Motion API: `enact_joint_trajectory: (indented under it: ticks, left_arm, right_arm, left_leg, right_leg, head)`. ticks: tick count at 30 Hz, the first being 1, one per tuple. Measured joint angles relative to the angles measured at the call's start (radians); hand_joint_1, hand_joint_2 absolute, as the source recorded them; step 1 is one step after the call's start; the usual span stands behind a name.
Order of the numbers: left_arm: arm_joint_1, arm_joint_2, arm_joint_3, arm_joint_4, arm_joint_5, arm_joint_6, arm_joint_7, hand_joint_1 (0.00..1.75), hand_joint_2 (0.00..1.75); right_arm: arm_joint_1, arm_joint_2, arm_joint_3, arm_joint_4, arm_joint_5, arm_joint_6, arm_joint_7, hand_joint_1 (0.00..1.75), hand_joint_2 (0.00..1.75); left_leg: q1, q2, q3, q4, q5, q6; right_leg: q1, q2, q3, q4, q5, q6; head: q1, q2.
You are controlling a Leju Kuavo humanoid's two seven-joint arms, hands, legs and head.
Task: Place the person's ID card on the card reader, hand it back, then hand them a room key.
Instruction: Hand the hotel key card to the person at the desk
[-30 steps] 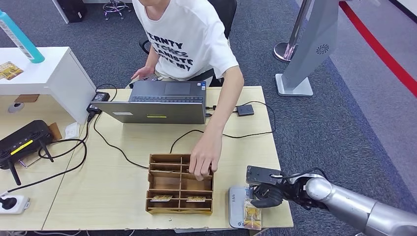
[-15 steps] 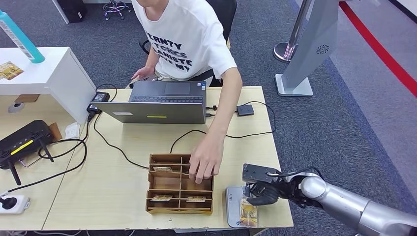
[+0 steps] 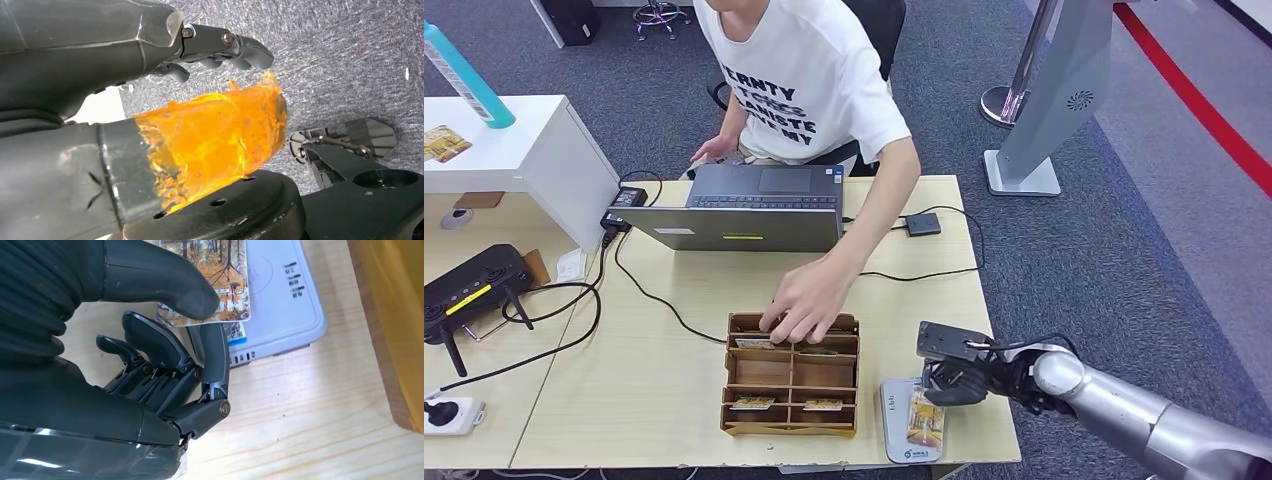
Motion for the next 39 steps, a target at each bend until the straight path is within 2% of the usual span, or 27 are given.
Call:
enact_joint_trajectory:
  ticks: [14,30,34,39]
  left_arm:
    - [0.000,0.000,0.000,0.000,0.003,-0.002,0.000,0.00,0.00]
    - [0.001,0.000,0.000,0.000,0.022,-0.002,0.000,0.00,0.00]
    - [0.001,0.000,0.000,0.000,0.030,-0.002,-0.005,0.00,0.00]
    - [0.001,-0.002,0.001,0.000,0.040,0.000,-0.009,0.00,0.00]
  right_arm:
    - [0.012,0.010,-0.036,0.023,0.023,-0.013,-0.018,1.75,1.75]
    - [0.030,0.017,-0.216,-0.011,0.035,-0.067,-0.090,1.75,1.75]
    - [0.042,0.041,-0.289,-0.032,0.090,-0.126,-0.146,1.75,1.75]
    - [0.092,0.120,-0.425,-0.087,0.251,-0.250,-0.225,1.75,1.75]
  left_leg:
    - [0.000,0.000,0.000,0.000,0.000,0.000]
    - [0.000,0.000,0.000,0.000,0.000,0.000]
    - [0.000,0.000,0.000,0.000,0.000,0.000]
    - [0.000,0.000,0.000,0.000,0.000,0.000]
  right_leg:
    - [0.000,0.000,0.000,0.000,0.000,0.000]
    - [0.000,0.000,0.000,0.000,0.000,0.000]
    - [0.000,0.000,0.000,0.000,0.000,0.000]
    - [0.000,0.000,0.000,0.001,0.000,0.000]
  head:
    - [0.000,0.000]
    - [0.000,0.000]
    - [0.000,0.000]
    - [0.000,0.000]
